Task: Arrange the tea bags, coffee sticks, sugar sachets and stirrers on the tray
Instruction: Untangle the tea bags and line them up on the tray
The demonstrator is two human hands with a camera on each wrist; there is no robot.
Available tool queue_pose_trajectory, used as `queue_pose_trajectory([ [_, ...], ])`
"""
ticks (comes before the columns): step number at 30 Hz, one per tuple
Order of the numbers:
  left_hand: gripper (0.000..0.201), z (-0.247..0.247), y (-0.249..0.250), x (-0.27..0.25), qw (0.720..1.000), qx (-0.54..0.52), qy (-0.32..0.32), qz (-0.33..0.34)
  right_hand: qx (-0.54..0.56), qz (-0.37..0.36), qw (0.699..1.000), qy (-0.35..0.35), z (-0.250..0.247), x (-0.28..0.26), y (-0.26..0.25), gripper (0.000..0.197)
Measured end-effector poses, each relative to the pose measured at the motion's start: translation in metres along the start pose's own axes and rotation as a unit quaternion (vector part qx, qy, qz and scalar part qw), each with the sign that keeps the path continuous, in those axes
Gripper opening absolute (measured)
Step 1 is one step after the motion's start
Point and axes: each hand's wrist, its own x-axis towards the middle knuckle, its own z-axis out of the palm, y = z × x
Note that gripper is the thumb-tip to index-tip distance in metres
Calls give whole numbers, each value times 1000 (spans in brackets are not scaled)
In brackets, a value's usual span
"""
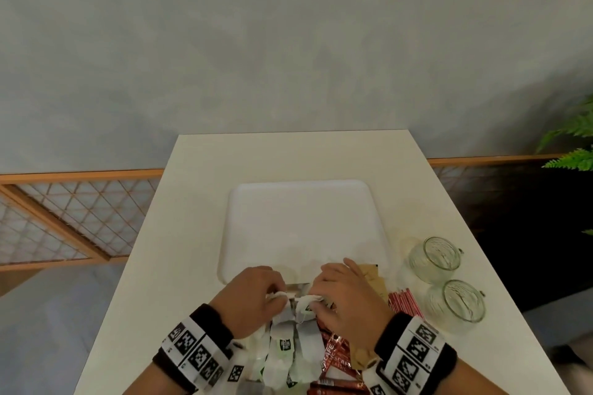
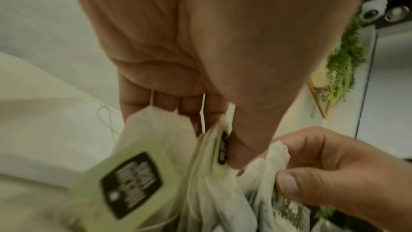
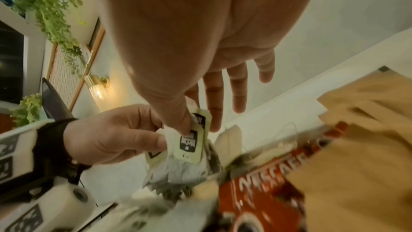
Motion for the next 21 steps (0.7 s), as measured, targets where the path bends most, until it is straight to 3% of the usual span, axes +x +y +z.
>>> queue_pose_trajectory([
  [4,24,-12,5,0,990,-133,44,-31,31,-13,999,-17,-29,5,-7,19],
  [9,13,-26,13,9,942,-313,72,-93,181,-4,983,-30,-63,9,-17,13],
  [13,24,-34,21,20,876,-460,82,-124,273,-8,962,-23,-78,22,-25,9],
  [18,10,-39,34,30,724,-664,33,-186,325,21,945,-16,-62,49,-21,12],
  [19,7,-39,34,31,709,-676,17,-198,323,27,946,-9,-58,54,-20,11],
  [21,22,-38,30,31,701,-682,-15,-206,327,36,944,7,-48,63,-18,16],
])
